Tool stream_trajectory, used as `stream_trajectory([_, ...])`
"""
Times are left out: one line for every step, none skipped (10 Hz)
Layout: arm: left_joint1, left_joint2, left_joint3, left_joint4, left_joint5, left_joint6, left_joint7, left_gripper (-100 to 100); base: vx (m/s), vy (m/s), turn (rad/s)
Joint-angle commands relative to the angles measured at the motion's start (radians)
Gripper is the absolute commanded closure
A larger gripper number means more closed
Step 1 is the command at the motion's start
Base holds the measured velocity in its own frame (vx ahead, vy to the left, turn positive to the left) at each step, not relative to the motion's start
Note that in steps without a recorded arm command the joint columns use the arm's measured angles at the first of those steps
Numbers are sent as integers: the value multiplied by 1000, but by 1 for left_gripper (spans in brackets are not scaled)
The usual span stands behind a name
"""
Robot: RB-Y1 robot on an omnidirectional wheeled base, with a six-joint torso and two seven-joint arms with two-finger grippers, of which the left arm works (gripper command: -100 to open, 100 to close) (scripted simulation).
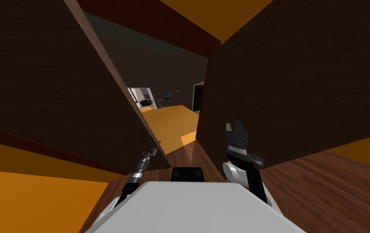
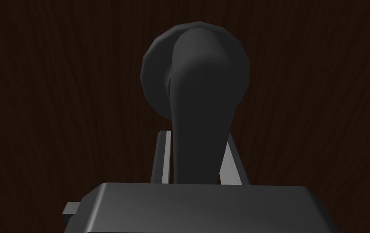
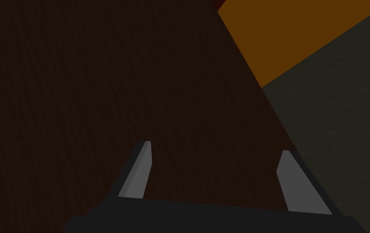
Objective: Pull the door open
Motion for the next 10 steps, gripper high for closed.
stream_trajectory([4,6,-8,13,-4,-30,10,100,-134,46,-89])
stream_trajectory([13,12,-13,15,-7,-46,17,100,-129,42,-113])
stream_trajectory([20,16,-17,17,-8,-57,22,100,-138,31,-97])
stream_trajectory([8,13,-14,28,-7,-53,18,100,-62,12,-18])
stream_trajectory([13,18,-20,42,-10,-75,25,100,-143,31,-167])
stream_trajectory([16,21,-22,48,-11,-85,28,100,-217,38,-223])
stream_trajectory([18,25,-25,54,-13,-96,32,100,-224,44,-148])
stream_trajectory([21,28,-28,60,-14,-108,36,100,-225,60,-129])
stream_trajectory([25,33,-33,70,-17,-127,41,100,-254,52,-204])
stream_trajectory([28,37,-36,76,-18,-138,45,100,-261,69,-168])
